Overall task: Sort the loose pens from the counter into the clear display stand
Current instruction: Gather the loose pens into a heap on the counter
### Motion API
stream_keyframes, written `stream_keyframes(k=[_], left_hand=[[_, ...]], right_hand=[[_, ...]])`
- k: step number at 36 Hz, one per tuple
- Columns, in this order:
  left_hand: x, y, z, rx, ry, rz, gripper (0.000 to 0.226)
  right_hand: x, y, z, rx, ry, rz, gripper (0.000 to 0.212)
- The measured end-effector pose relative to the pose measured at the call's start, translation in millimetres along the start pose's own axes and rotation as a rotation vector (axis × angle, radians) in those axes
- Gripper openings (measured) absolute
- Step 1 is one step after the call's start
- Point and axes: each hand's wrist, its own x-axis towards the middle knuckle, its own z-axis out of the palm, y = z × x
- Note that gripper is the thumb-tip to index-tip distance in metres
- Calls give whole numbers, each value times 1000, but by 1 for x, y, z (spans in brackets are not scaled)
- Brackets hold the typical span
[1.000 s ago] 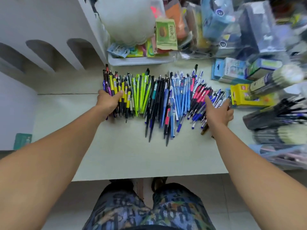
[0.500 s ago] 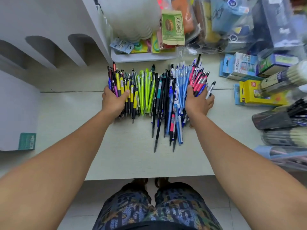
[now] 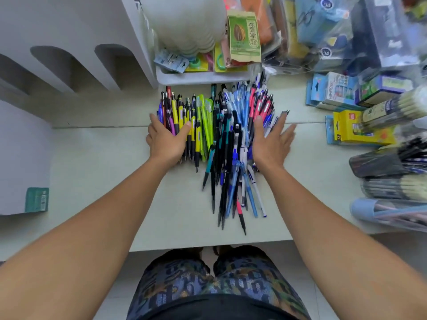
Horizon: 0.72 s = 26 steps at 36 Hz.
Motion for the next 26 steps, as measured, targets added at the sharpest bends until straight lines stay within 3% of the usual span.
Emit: stream_keyframes(k=[2,4,7,10,13,17,26], left_hand=[[-21,-11,-3,27,33,94,115],[-43,-30,0,94,26,186,123],[-67,-52,12,149,22,212,138],[-82,-65,19,173,-20,237,149],[-87,-76,20,251,-90,301,158],[-86,-86,22,412,-134,377,159],[-87,-86,40,499,-1,355,121]], right_hand=[[-29,27,-13,-60,81,-185,98],[-61,61,-15,-185,1,-352,112],[-87,102,-5,-379,-135,-359,133],[-96,122,7,-489,-152,-366,143],[-97,130,17,-588,-134,-442,136],[-82,120,30,-555,-64,-445,111],[-40,75,37,-344,89,-333,95]])
